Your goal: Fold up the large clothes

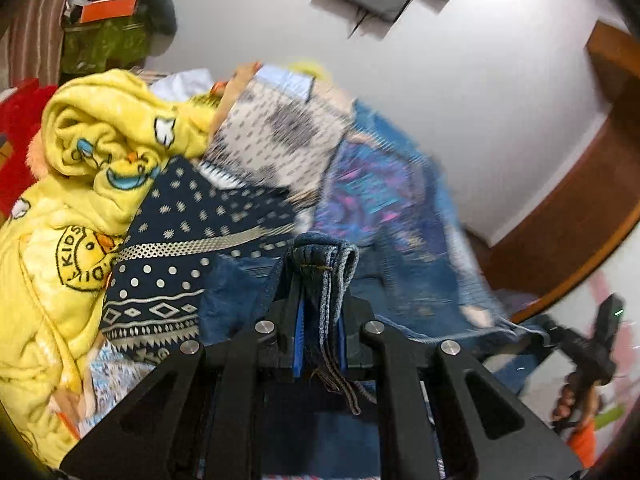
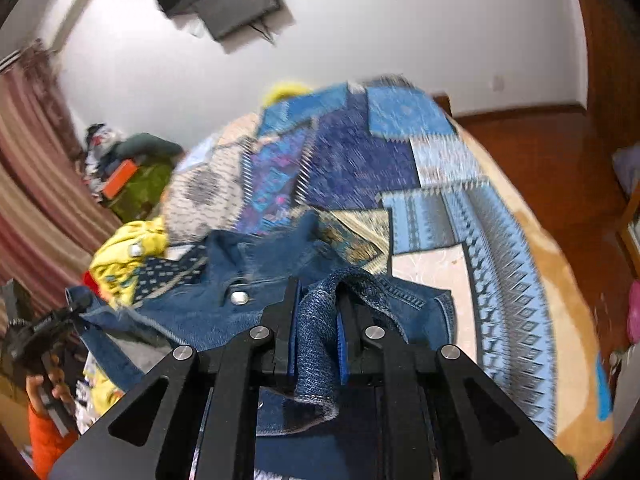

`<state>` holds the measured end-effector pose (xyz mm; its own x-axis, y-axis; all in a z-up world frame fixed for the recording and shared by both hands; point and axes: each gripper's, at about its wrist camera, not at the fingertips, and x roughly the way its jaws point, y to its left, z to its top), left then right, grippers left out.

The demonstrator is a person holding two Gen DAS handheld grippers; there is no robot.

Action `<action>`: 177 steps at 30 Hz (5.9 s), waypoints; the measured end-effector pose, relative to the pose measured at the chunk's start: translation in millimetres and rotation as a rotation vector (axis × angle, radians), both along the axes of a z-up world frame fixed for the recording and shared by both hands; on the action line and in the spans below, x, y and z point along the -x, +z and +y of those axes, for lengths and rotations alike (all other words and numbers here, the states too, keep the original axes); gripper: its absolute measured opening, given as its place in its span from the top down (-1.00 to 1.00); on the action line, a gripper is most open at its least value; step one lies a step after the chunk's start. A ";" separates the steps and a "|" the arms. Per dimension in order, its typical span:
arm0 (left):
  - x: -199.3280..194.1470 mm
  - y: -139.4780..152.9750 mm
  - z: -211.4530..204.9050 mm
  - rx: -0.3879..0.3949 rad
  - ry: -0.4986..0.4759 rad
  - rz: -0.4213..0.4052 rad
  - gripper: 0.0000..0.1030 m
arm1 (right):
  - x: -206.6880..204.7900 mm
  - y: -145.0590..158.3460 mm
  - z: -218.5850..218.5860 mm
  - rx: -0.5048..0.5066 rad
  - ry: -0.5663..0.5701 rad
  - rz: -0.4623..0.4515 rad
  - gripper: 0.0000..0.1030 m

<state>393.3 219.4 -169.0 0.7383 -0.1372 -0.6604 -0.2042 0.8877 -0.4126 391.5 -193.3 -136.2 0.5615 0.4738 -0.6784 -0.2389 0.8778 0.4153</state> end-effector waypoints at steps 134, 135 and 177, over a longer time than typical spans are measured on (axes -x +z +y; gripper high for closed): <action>107.9 -114.3 1.3 0.408 0.037 0.221 -0.53 | 97.3 -19.9 23.3 0.373 0.087 -0.012 -0.63; 105.7 -118.0 0.2 0.433 0.041 0.222 -0.53 | 96.5 -22.2 31.0 0.373 0.103 -0.013 -0.64; 116.6 37.4 -26.3 -0.025 0.076 -0.199 0.60 | 103.1 -53.1 213.6 0.424 0.430 0.067 -0.82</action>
<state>276.7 193.1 -131.6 0.8620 -0.0619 -0.5031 -0.1874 0.8833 -0.4298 288.5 20.3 -189.3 0.3290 0.3293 -0.8850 -0.5939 0.8008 0.0771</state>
